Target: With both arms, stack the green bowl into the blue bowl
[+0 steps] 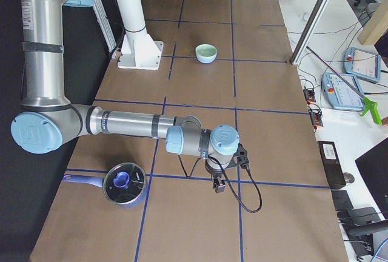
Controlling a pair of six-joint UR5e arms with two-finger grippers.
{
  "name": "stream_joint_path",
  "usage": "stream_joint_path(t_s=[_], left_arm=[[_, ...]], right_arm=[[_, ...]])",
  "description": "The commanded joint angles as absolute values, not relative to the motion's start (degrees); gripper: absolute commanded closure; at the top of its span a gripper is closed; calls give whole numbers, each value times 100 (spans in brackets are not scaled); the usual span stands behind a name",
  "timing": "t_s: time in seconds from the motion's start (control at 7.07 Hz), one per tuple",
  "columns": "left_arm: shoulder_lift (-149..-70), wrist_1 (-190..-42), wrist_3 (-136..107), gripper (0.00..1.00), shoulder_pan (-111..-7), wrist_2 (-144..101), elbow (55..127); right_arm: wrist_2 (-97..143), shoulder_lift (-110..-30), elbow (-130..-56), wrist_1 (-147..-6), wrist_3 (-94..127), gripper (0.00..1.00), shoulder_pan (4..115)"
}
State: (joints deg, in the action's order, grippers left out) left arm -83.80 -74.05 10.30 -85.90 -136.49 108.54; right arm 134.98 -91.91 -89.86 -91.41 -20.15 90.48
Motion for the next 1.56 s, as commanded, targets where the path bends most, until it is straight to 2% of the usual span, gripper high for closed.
stream_joint_path(t_s=[0.0,0.14,0.57,0.99,1.42], left_arm=[[-8639,-7049,1037,0,-8604,-13641,10784],[-8518,-7127,1055,0,-8622,-13597,10915],[-8499,-7259,1046,0,-8622,-13614,10723],[-8604,-7260,1046,0,-8613,-13614,10652],[-8902,-7225,1063,0,-8587,-13562,10556]], right_arm=[[13500,-9132,-9044,-9114,-1270,0,8974],[13491,-9132,-9087,-9114,-1283,0,8939],[13421,-9123,-9219,-9123,-1248,0,8851],[13421,-9132,-9299,-9114,102,0,8815],[13421,-9132,-9290,-9114,114,0,8815]])
